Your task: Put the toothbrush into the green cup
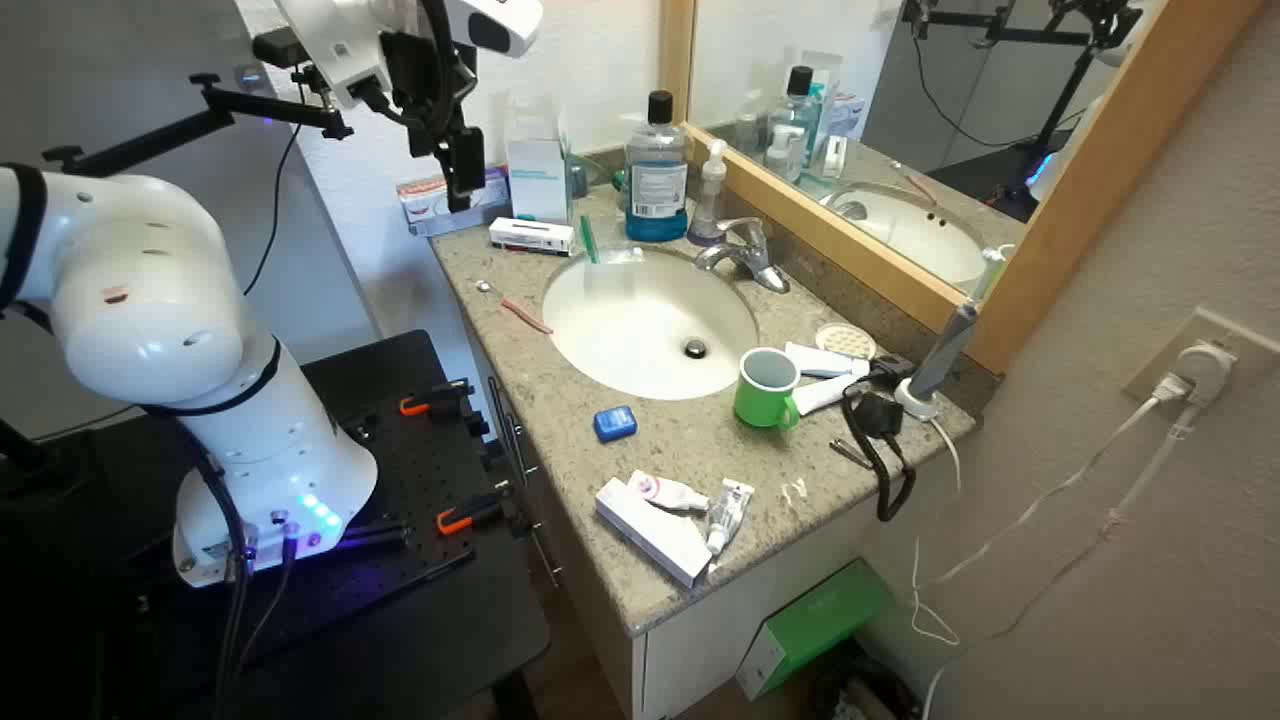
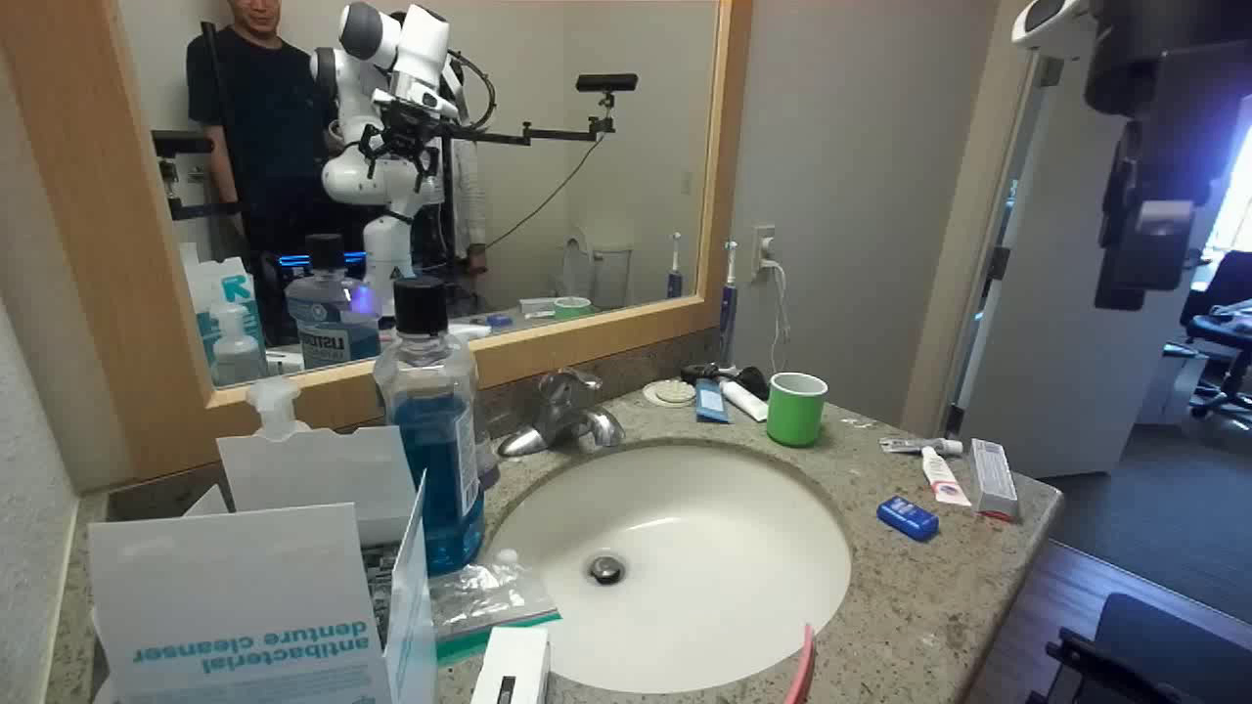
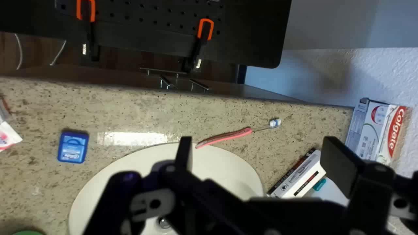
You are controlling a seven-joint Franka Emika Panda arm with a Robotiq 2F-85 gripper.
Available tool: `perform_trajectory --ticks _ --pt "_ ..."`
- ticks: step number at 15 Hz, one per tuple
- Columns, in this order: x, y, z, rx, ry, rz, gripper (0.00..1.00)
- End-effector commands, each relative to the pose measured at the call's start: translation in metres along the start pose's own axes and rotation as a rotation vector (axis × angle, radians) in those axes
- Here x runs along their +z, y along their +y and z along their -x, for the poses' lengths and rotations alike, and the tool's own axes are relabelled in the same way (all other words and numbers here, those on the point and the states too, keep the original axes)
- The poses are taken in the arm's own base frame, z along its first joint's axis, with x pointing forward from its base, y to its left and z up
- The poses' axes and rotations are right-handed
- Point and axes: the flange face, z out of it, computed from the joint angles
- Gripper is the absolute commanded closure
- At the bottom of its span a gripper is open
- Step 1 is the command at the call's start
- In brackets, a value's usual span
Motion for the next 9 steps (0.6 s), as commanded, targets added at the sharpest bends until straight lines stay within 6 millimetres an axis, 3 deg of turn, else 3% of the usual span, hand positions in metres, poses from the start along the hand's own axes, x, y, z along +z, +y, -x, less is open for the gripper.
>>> perform_trajectory --ticks 1,5,9 --pt "0.0 0.0 0.0 0.0 -0.001 0.0 0.0" --pt "0.0 0.0 0.0 0.0 -0.001 0.0 0.0" --pt "0.007 -0.02 -0.017 -0.065 -0.031 0.042 0.0"
